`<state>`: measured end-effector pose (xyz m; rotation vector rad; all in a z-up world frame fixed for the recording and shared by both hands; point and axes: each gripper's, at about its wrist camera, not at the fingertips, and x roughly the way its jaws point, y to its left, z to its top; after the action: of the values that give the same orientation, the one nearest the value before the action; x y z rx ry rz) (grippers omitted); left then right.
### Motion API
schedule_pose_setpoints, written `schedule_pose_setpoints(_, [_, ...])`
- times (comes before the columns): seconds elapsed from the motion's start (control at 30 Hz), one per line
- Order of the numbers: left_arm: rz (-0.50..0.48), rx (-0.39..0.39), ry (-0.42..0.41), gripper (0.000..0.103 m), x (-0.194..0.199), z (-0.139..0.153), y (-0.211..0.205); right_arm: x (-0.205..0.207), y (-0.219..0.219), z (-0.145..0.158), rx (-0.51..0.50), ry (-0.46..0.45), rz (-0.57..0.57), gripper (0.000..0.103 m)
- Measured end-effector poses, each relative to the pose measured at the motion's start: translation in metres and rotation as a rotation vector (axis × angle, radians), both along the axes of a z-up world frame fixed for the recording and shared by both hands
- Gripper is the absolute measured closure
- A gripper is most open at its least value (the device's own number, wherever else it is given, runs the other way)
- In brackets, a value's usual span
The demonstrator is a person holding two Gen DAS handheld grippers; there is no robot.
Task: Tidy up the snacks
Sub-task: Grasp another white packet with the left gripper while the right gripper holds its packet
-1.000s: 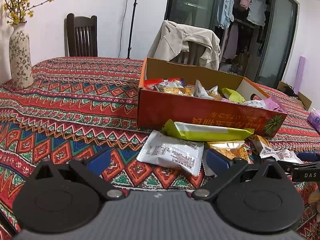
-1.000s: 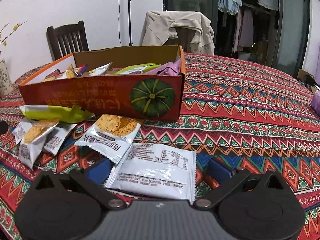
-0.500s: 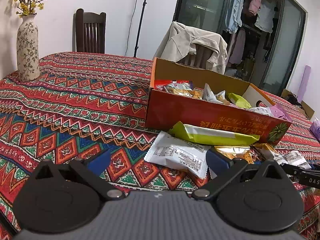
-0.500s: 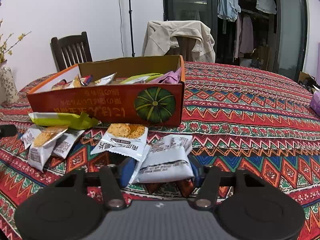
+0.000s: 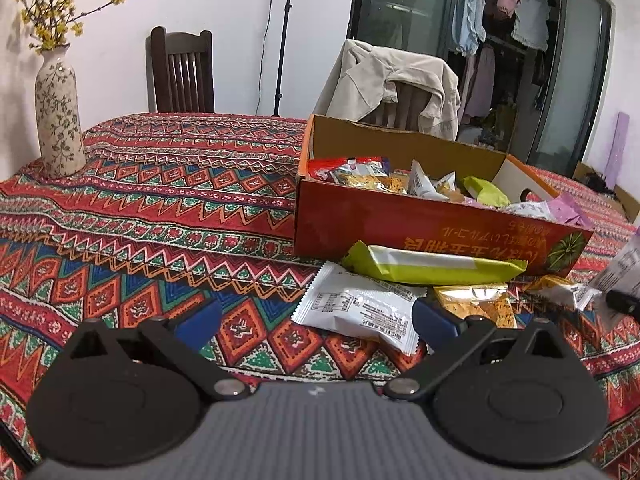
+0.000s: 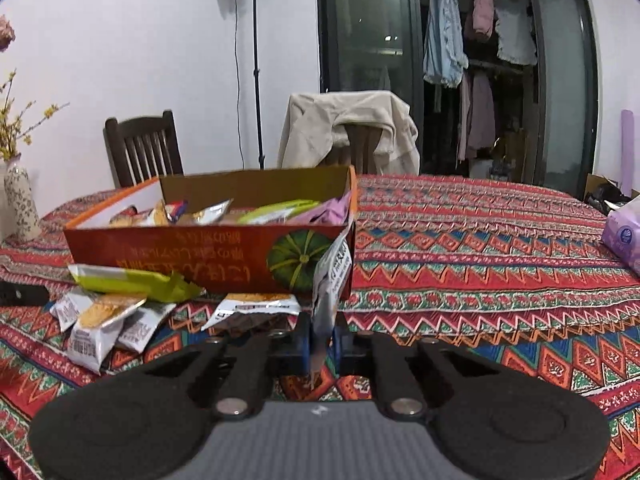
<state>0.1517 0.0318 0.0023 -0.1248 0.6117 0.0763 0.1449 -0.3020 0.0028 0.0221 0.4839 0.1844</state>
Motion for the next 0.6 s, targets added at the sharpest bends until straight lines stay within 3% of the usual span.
schedule_pose_setpoints(0.47, [-0.038, 0.100, 0.133, 0.000, 0.044, -0.010, -0.021, -0.011, -0.011, 0.009, 0.043, -0.065, -0.007, 0.092])
schedule_pose_setpoints(0.6, [-0.056, 0.072, 0.166, 0.000, 0.055, -0.019, -0.021, -0.011, -0.009, 0.008, 0.045, -0.069, -0.002, 0.092])
